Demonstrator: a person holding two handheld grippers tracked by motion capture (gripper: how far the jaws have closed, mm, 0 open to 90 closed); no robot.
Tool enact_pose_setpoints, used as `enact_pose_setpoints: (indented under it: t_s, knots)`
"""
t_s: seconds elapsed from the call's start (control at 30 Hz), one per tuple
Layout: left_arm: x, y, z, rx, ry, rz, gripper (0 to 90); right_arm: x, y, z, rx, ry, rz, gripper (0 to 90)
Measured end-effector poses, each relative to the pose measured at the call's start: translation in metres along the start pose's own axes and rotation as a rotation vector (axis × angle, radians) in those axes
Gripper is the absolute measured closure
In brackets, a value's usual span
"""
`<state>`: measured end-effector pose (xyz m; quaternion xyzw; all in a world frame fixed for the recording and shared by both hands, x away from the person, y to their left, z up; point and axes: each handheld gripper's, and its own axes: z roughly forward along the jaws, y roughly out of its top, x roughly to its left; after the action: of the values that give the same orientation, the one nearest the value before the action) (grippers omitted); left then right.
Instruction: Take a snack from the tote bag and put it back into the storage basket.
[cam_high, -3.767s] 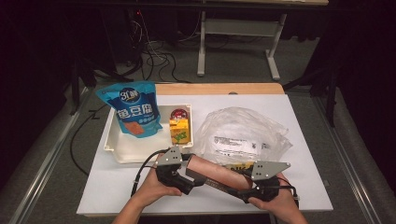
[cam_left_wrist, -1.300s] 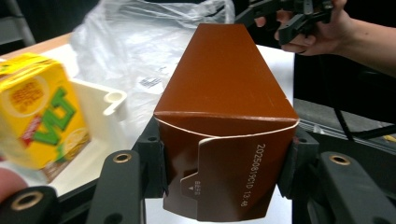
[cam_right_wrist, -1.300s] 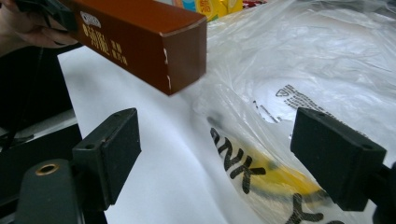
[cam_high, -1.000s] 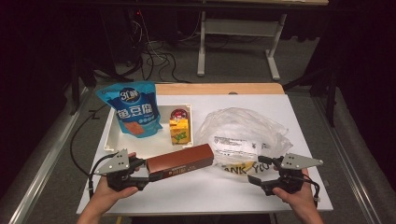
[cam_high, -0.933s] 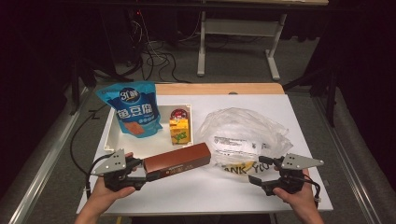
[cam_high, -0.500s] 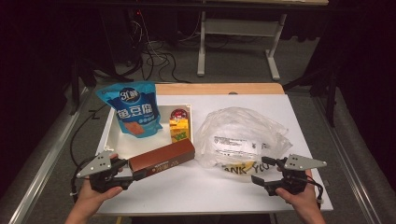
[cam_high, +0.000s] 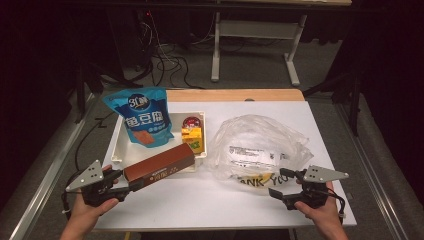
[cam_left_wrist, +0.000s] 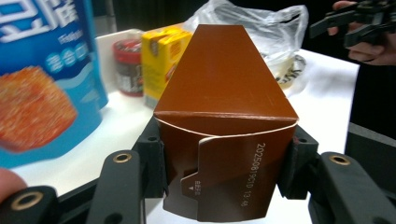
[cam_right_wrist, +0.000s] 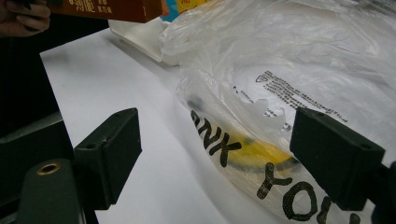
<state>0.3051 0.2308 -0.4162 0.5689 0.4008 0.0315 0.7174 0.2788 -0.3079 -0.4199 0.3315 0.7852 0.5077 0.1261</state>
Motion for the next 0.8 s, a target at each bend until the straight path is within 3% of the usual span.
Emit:
enact_pose_setpoints:
  t_s: [0.23, 0.53, 0.6, 0.7, 0.8]
  knots:
    - [0.019, -0.011, 0.002, 0.035, 0.079, 0.012, 47.9, 0.000, -0.001, 0.001, 0.005, 0.002, 0.002, 16.9]
    - [0.032, -0.016, 0.007, 0.034, 0.146, 0.010, 47.4, 0.000, -0.001, 0.003, 0.009, 0.003, 0.002, 17.0]
    - [0.037, -0.021, 0.013, 0.039, 0.176, 0.021, 47.0, 0.000, -0.001, 0.003, 0.009, 0.004, 0.002, 17.1]
    - [0.041, -0.023, 0.016, 0.026, 0.196, 0.030, 46.6, 0.000, -0.001, 0.003, 0.009, 0.005, 0.002, 17.1]
    - [0.044, -0.025, 0.018, 0.008, 0.225, 0.012, 44.0, 0.000, -0.002, 0.004, 0.013, 0.006, -0.001, 17.4]
